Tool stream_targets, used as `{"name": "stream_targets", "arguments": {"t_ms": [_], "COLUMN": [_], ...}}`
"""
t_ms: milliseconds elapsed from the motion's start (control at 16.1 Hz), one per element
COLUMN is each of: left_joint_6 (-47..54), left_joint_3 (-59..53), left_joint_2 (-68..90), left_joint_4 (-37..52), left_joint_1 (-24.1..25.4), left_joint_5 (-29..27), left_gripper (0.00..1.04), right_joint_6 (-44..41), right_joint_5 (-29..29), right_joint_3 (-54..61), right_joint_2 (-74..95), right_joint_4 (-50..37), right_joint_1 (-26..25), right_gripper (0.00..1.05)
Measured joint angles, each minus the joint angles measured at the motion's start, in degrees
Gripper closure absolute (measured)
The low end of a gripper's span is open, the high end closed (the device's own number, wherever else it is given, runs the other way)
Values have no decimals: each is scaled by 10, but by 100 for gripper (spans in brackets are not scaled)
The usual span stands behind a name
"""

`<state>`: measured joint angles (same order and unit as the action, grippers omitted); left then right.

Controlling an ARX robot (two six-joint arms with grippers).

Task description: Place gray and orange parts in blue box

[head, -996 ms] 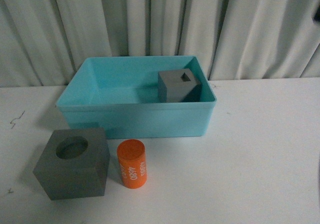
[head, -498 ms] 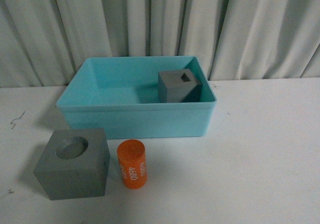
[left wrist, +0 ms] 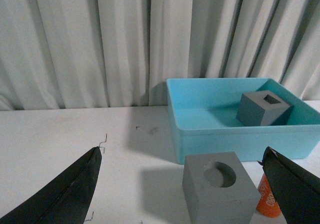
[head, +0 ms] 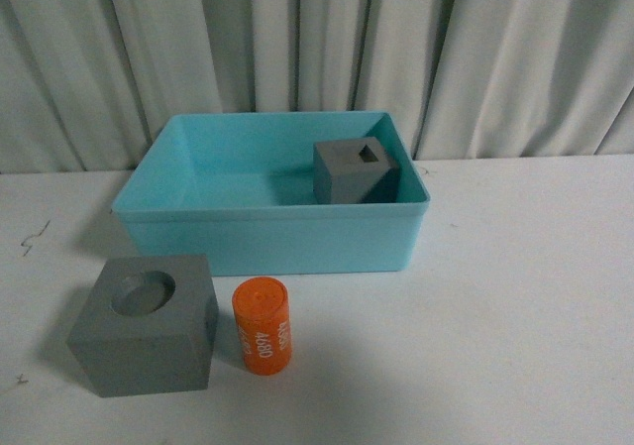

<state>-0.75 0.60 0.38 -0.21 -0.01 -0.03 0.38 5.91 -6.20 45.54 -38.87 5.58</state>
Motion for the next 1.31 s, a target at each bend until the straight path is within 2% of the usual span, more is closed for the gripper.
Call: {"name": "stream_targets", "arguments": {"t_ms": [62,124,187,373,871,1307], "left_joint_6": [0,0,0,0,0,0], "left_joint_3": [0,0,0,0,0,0], "left_joint_2": [0,0,0,0,0,0], "left_joint_4": [0,0,0,0,0,0], "left_joint_1": [0,0,0,0,0,0], "left_joint_5": [0,0,0,0,0,0], "left_gripper": [7,7,7,7,7,7], "right_joint_6": [0,0,0,0,-1,0], "right_joint_5": [-11,-52,-51,-59,-59,-59], "right_joint_3": [9,18,26,55,55,55], "right_joint_2": [-24,-50,-74,-113,-271,-349], "right_joint_4": [14,31,47,52,203,280], "right_joint_1": [-6,-46,-60,-56,-56,-56], "right_gripper": [103,103,103,103,103,103]}}
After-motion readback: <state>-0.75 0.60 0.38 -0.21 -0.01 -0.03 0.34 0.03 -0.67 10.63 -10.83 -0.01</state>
